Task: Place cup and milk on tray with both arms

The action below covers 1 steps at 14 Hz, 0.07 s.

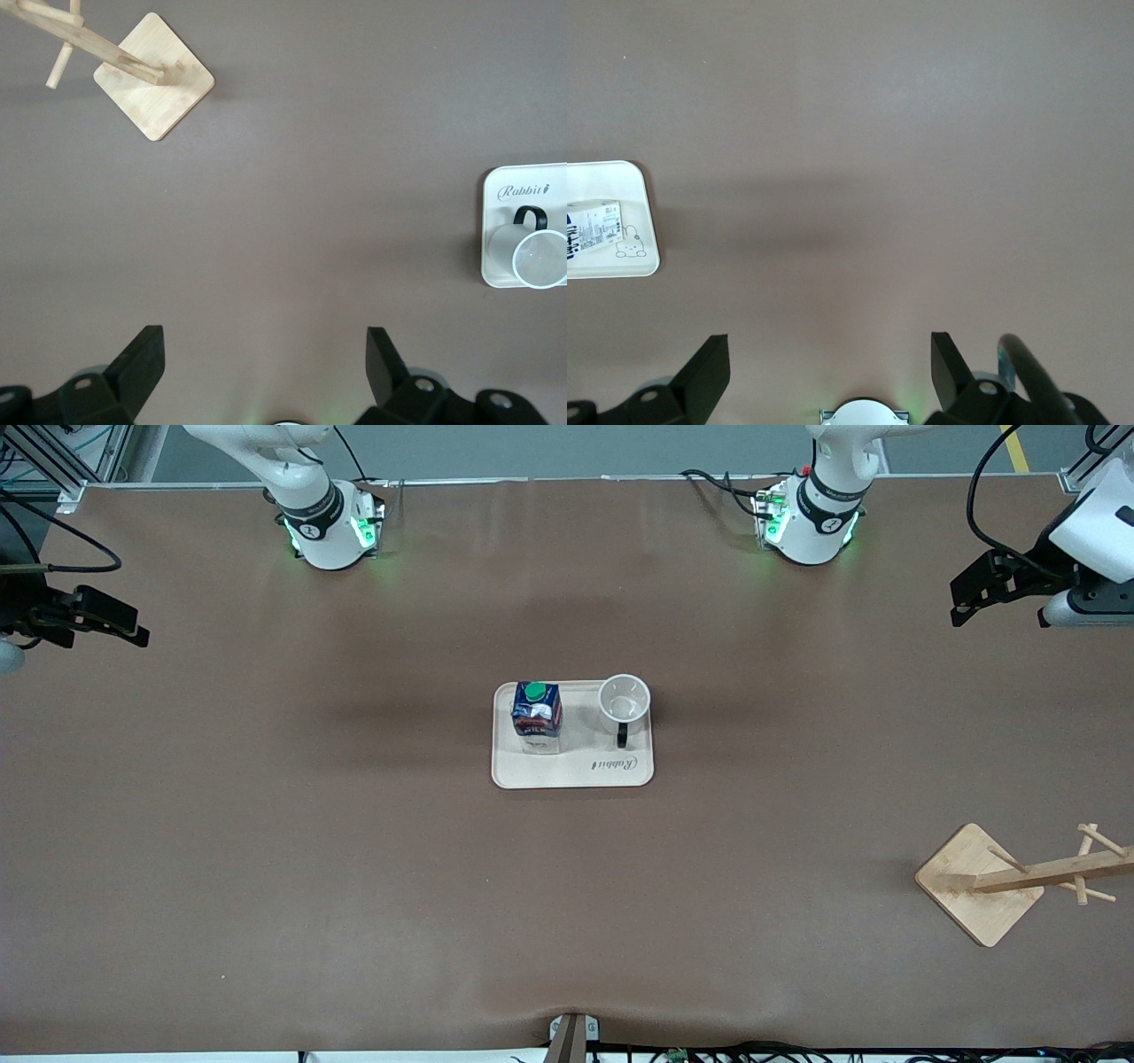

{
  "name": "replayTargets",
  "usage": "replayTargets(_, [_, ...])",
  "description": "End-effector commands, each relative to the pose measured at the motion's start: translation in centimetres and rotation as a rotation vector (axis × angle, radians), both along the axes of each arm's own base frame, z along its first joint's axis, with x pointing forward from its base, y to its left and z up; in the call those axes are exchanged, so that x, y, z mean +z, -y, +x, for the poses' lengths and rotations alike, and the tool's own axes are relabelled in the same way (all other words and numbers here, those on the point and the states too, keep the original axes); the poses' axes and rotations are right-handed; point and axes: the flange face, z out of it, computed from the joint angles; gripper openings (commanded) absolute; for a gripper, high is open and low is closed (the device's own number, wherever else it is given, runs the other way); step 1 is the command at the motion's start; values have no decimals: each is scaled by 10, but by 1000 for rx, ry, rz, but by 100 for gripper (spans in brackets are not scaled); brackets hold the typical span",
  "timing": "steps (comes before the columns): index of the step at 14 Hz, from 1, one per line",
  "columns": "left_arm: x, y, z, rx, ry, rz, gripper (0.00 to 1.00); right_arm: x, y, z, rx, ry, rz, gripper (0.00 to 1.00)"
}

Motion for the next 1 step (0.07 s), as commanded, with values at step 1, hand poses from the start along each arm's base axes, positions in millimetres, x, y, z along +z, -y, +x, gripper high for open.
replayTargets(1, [5, 1, 5, -1, 11, -18, 100, 4, -1, -4, -11, -1, -12, 100])
